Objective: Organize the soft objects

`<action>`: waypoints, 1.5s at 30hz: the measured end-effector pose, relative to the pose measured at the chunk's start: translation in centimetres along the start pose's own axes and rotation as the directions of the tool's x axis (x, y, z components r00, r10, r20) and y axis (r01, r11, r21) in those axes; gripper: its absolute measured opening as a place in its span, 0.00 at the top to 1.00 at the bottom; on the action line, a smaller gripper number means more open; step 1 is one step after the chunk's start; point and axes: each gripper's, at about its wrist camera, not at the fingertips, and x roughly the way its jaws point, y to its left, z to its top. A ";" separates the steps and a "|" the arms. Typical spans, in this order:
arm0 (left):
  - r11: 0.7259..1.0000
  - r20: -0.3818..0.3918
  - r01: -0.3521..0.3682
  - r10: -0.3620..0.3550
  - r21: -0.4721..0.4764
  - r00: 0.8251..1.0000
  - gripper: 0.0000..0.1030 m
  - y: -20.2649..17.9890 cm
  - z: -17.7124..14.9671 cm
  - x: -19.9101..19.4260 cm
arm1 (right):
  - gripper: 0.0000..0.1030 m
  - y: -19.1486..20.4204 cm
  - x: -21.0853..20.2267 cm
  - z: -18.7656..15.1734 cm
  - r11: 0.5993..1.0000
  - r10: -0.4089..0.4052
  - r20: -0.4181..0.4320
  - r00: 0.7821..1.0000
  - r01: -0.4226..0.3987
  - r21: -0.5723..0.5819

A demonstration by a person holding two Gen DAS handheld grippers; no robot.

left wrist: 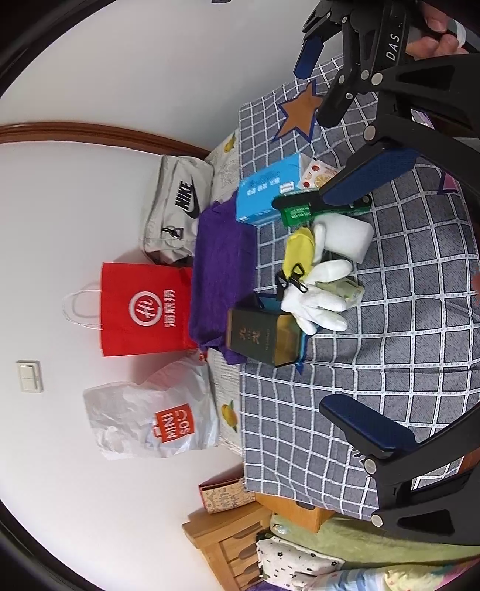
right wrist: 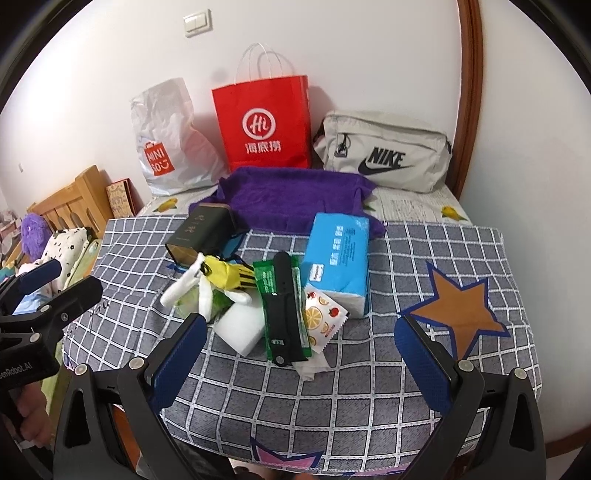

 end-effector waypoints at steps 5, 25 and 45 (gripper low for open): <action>1.000 -0.042 0.004 -0.004 0.001 0.999 0.00 0.5 -0.9 2.2 | 0.02 -0.6 1.9 -0.7 1.000 0.003 -0.027 1.000 -0.002 0.011; 0.998 -0.180 -0.011 0.000 -0.059 0.984 0.01 2.5 -3.4 10.4 | 0.40 -0.1 11.2 -3.8 0.996 0.080 -0.105 0.991 -0.085 -0.041; 0.995 -0.265 -0.003 -0.024 -0.100 0.964 0.01 3.7 -4.4 14.4 | 0.76 2.2 13.2 -3.8 0.983 0.086 -0.045 0.995 -0.092 -0.162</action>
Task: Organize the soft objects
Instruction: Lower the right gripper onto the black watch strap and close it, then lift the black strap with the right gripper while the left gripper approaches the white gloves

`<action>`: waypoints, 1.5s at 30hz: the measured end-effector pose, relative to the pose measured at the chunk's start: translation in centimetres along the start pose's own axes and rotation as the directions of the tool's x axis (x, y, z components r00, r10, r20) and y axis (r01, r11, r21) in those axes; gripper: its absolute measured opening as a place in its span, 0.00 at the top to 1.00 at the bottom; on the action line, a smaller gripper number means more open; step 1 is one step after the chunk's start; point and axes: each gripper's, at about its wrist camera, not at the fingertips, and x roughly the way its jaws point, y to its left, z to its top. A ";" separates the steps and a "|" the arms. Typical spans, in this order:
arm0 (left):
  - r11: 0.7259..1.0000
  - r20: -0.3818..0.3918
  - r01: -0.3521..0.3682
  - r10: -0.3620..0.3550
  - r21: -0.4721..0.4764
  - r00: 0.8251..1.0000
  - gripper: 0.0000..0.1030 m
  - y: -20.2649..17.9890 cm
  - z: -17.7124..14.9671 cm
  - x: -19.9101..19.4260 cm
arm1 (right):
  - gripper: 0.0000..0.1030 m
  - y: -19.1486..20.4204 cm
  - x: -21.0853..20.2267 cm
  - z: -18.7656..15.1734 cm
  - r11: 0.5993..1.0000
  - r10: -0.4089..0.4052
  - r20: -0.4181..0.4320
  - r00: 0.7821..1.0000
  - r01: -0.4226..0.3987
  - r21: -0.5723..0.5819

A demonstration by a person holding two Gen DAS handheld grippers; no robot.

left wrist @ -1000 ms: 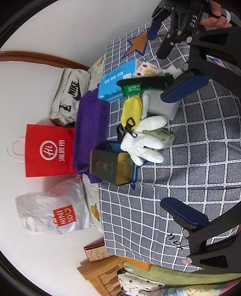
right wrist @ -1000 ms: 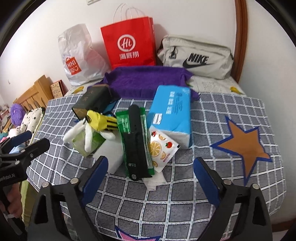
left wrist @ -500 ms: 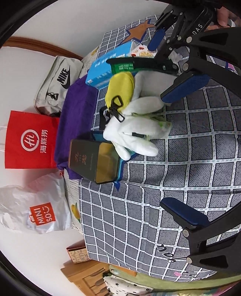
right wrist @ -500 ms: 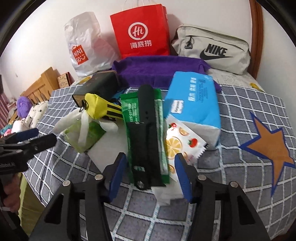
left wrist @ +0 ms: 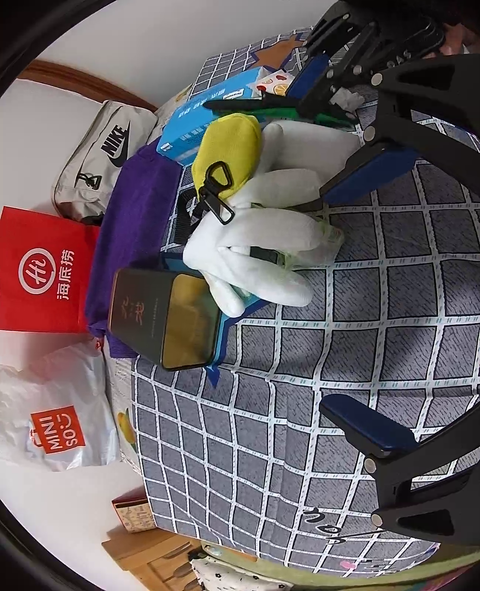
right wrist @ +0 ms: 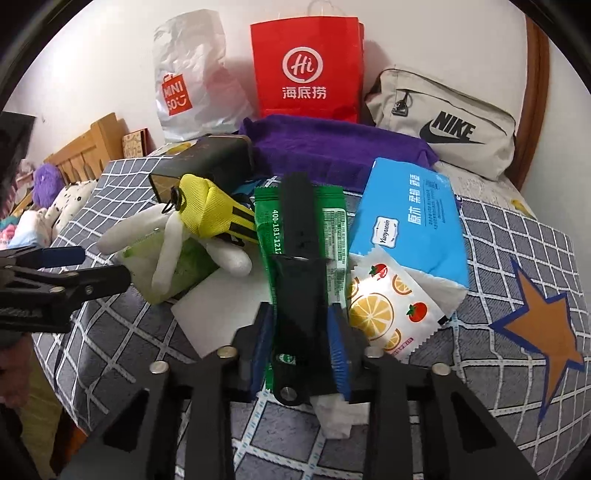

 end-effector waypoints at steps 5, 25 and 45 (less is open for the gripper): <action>1.000 -0.002 0.013 -0.013 0.004 1.000 0.01 -0.1 0.0 0.1 | 0.76 -0.5 -1.4 -0.3 1.000 0.007 0.006 1.000 -0.007 -0.009; 1.000 -0.004 0.001 -0.001 0.005 1.000 0.01 0.0 -0.6 -0.5 | 0.68 -1.5 -1.5 -1.5 0.999 0.032 -0.033 0.999 -0.030 0.041; 1.000 -0.010 -0.008 0.008 0.012 1.000 0.01 0.1 -0.4 -0.3 | 0.80 -0.8 -2.2 -1.0 0.999 0.047 0.014 0.999 -0.047 0.006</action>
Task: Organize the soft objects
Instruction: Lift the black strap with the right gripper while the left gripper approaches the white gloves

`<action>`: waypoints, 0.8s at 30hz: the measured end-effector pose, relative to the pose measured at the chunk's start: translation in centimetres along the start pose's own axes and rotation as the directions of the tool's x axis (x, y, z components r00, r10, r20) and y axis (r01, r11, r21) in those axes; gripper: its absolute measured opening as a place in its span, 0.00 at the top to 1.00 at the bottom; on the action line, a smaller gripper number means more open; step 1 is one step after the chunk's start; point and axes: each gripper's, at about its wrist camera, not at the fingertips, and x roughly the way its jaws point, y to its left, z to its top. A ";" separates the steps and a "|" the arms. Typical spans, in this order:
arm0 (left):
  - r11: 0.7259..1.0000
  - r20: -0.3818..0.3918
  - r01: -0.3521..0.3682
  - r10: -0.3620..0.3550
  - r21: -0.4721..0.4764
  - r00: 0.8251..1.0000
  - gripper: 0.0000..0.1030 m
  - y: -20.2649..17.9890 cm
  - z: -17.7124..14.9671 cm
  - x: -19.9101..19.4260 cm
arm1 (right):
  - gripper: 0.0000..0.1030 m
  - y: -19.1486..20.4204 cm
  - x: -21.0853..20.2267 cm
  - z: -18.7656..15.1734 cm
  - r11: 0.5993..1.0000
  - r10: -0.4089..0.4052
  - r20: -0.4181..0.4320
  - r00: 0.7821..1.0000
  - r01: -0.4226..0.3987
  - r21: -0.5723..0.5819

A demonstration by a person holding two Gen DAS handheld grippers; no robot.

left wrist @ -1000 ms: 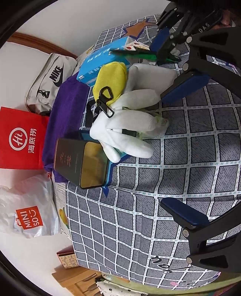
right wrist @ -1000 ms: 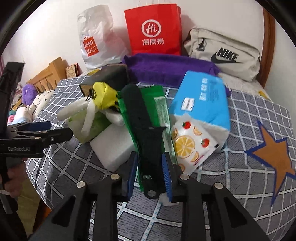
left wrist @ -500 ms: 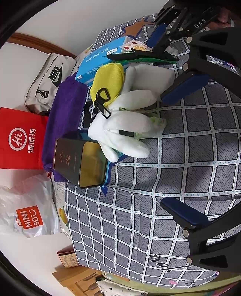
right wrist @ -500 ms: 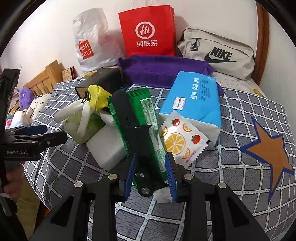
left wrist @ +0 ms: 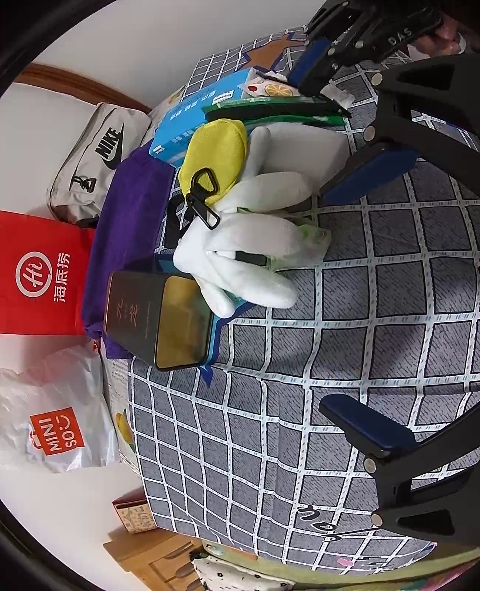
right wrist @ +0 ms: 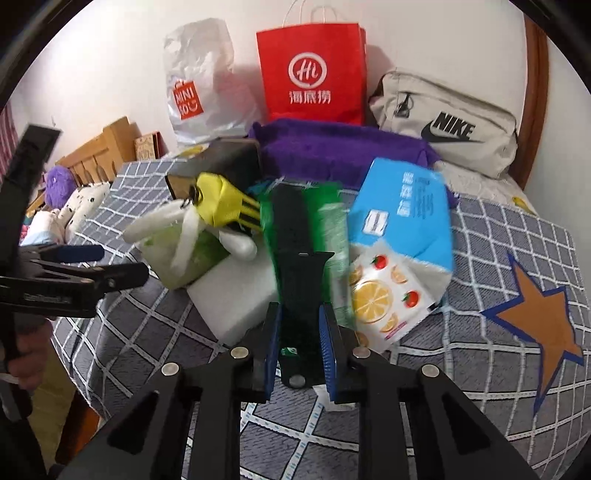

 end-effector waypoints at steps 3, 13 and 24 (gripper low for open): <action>1.000 -0.003 -0.001 0.001 0.002 1.000 0.01 -0.1 0.0 0.1 | 0.80 -0.3 -0.3 0.1 1.000 0.006 -0.002 1.000 -0.006 0.007; 1.000 -0.012 -0.009 0.009 0.017 1.000 0.01 -0.4 -0.1 0.3 | 0.80 -1.1 1.6 -0.3 0.999 0.002 -0.051 0.999 0.001 0.049; 1.000 -0.017 -0.016 0.017 0.014 1.000 0.01 -0.1 0.2 0.5 | 0.79 -1.2 2.8 -0.1 0.999 0.001 -0.065 0.998 0.002 0.049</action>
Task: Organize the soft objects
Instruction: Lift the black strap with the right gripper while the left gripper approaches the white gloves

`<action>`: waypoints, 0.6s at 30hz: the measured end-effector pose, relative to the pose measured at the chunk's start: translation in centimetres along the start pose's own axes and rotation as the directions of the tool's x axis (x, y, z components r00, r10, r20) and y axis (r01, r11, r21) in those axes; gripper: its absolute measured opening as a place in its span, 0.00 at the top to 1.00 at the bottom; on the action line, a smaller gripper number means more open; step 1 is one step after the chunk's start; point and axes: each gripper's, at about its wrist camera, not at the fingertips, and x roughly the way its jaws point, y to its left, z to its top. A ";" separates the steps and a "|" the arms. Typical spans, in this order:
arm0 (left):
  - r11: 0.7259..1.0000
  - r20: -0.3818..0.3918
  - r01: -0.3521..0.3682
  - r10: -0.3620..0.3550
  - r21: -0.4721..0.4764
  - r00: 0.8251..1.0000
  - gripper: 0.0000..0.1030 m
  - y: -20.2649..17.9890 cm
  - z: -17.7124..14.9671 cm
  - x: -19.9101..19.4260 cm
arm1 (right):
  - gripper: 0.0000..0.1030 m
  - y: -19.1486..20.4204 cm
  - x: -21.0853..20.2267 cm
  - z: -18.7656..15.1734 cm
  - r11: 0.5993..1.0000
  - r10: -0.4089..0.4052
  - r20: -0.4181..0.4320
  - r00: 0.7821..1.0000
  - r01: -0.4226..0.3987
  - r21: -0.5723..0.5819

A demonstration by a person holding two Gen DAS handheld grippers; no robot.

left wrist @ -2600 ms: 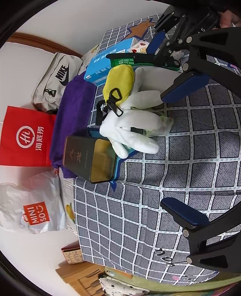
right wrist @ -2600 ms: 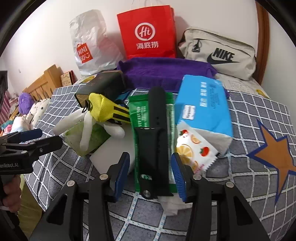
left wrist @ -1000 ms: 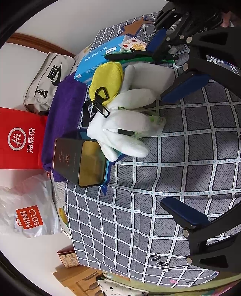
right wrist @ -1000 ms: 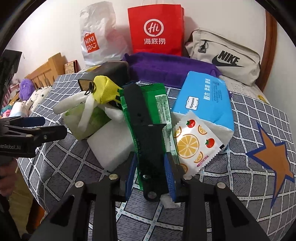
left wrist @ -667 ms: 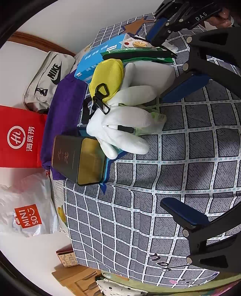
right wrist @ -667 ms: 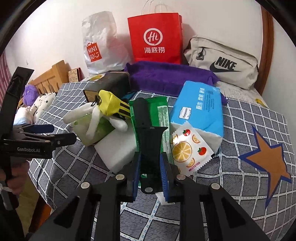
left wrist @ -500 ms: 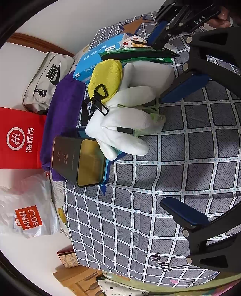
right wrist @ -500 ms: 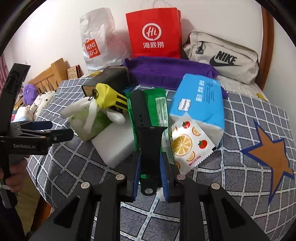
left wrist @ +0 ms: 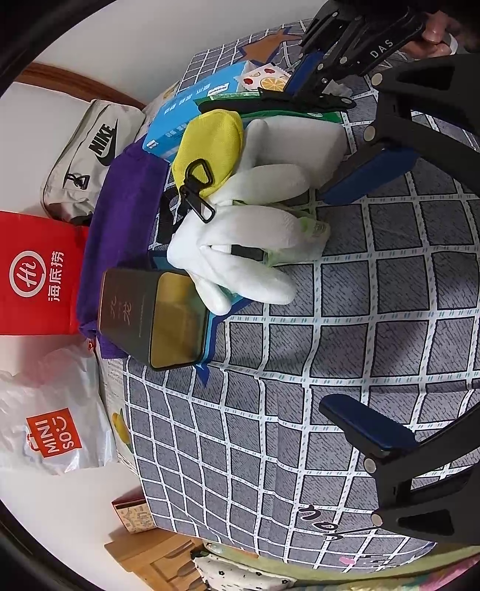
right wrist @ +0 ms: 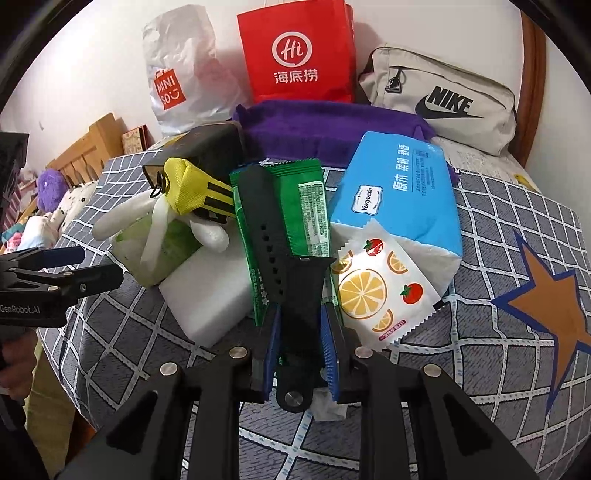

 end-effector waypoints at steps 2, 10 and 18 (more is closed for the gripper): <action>1.000 0.002 0.002 -0.002 0.001 1.000 0.01 0.0 0.0 0.0 | 0.80 -0.3 -0.2 0.0 1.000 0.016 0.003 1.000 -0.016 0.014; 0.998 0.030 0.064 -0.064 0.005 0.998 0.01 -0.1 0.4 -0.8 | 0.80 -0.9 -2.9 0.6 0.999 0.015 0.050 0.999 -0.016 0.032; 0.995 0.073 0.095 -0.098 0.041 0.993 0.02 -0.8 1.9 -1.6 | 0.80 -1.1 -4.2 1.1 1.000 0.007 0.079 0.997 -0.009 0.027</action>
